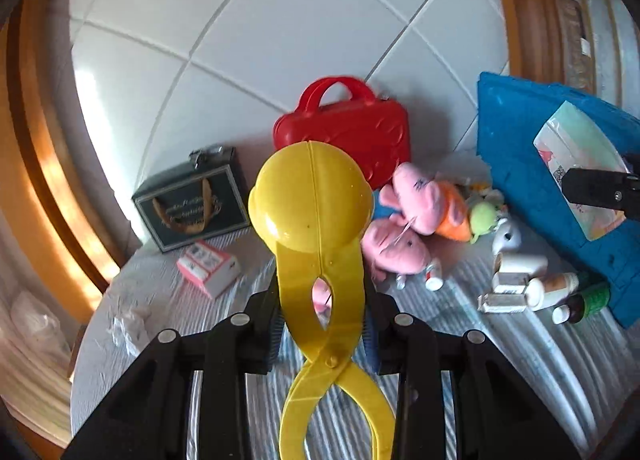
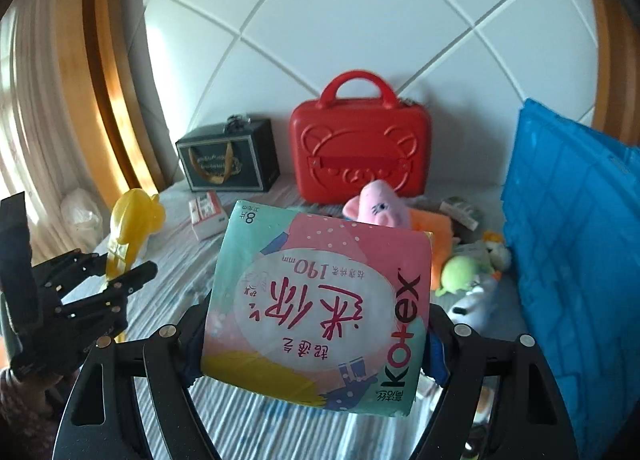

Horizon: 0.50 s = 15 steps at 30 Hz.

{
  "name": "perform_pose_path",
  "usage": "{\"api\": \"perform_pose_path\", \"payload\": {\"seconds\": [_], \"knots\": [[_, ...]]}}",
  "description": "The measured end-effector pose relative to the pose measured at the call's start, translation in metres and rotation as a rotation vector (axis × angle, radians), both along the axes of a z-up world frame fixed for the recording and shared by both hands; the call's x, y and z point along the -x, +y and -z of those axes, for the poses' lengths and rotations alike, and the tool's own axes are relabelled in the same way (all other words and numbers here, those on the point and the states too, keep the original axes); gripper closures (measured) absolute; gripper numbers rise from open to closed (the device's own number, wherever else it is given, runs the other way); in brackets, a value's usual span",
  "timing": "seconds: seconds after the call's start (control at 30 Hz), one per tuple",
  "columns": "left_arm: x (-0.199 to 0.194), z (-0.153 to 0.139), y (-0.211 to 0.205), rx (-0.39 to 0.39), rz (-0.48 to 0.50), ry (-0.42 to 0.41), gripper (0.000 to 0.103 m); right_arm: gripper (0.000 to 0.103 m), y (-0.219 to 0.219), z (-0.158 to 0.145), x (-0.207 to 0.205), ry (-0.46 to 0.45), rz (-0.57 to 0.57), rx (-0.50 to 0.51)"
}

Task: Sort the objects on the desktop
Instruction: 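Carry the Kotex pack with right tool while left tool carries the clip over the crate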

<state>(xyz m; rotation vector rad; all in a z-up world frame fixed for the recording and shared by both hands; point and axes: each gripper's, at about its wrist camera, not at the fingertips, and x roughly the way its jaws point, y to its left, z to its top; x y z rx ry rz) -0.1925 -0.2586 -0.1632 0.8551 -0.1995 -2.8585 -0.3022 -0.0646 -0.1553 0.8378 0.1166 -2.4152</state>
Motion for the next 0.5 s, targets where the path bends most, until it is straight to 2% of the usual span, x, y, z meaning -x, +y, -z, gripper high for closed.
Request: {"api": "perform_pose_path", "payload": {"seconds": [0.2, 0.33, 0.43, 0.5], "knots": [[0.015, -0.087, 0.094, 0.051, 0.256, 0.153, 0.071, 0.022, 0.083, -0.081, -0.06, 0.151, 0.172, 0.079], [0.034, -0.138, 0.17, 0.021, 0.416, 0.239, 0.071, 0.022, 0.164, -0.135, -0.096, 0.257, 0.331, 0.095], [0.056, -0.165, 0.231, 0.001, 0.52, 0.255, 0.071, 0.022, 0.226, -0.169, -0.115, 0.345, 0.467, 0.058], [0.077, -0.178, 0.275, -0.019, 0.577, 0.248, 0.071, 0.022, 0.265, -0.182, -0.117, 0.357, 0.539, 0.037]]}}
